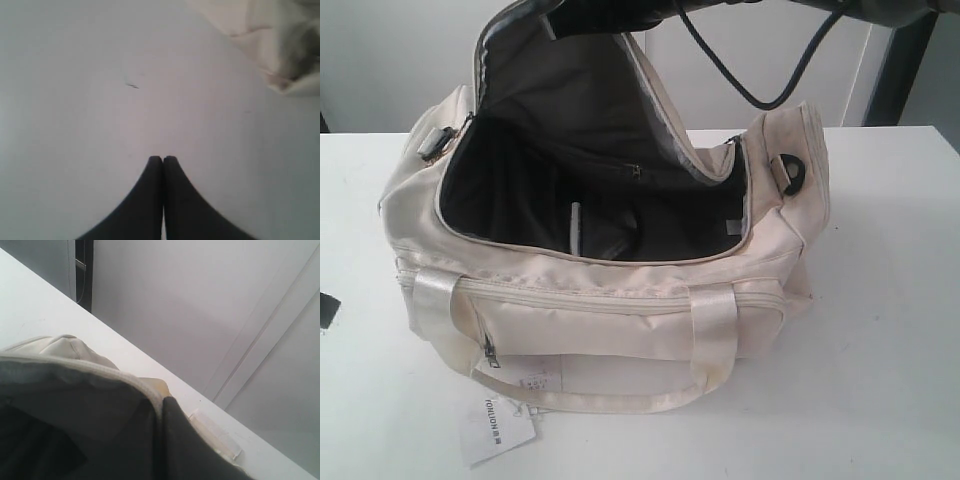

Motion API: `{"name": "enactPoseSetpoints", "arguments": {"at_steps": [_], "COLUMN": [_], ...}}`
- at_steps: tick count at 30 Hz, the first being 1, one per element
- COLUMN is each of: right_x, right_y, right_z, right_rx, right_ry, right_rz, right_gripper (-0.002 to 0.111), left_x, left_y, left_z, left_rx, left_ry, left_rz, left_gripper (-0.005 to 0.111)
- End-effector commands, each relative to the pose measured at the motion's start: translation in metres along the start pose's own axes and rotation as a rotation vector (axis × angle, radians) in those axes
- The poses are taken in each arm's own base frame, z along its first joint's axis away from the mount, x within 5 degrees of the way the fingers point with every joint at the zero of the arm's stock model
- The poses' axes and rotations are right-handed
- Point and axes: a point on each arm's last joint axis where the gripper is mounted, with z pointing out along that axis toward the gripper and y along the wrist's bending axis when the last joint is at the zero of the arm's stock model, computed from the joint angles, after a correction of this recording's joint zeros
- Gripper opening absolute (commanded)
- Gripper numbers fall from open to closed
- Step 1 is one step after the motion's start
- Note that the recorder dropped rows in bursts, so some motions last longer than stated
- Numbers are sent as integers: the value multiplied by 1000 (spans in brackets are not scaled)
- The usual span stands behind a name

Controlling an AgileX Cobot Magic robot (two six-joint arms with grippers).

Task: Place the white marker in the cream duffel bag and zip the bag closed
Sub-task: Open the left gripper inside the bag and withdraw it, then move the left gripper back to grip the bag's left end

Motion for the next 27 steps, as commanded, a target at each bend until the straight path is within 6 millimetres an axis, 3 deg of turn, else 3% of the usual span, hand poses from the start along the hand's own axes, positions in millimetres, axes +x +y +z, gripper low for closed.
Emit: {"name": "enactPoseSetpoints", "arguments": {"at_steps": [1,4,8,15,20,27], "right_x": [-7,-7,-7,-7,-7,-7], "right_y": [-6,-6,-6,-6,-6,-6], "right_z": [-7,-7,-7,-7,-7,-7], "right_rx": [16,16,16,16,15,15], "right_ry": [-32,-32,-32,-32,-32,-32], "right_rz": [5,5,5,5,24,24], "right_gripper": [0,0,0,0,0,0], "left_x": [6,6,-9,-49,-64,-95], "left_y": [-10,-7,5,29,45,39], "left_z": [-16,-25,-37,-55,-50,-29], "left_rx": [145,129,100,144,139,374], "left_ry": [-20,-51,-56,-56,-60,-192], "left_rz": [-22,-25,-78,-77,-160,-286], "left_gripper": [0,0,2,40,56,57]}}
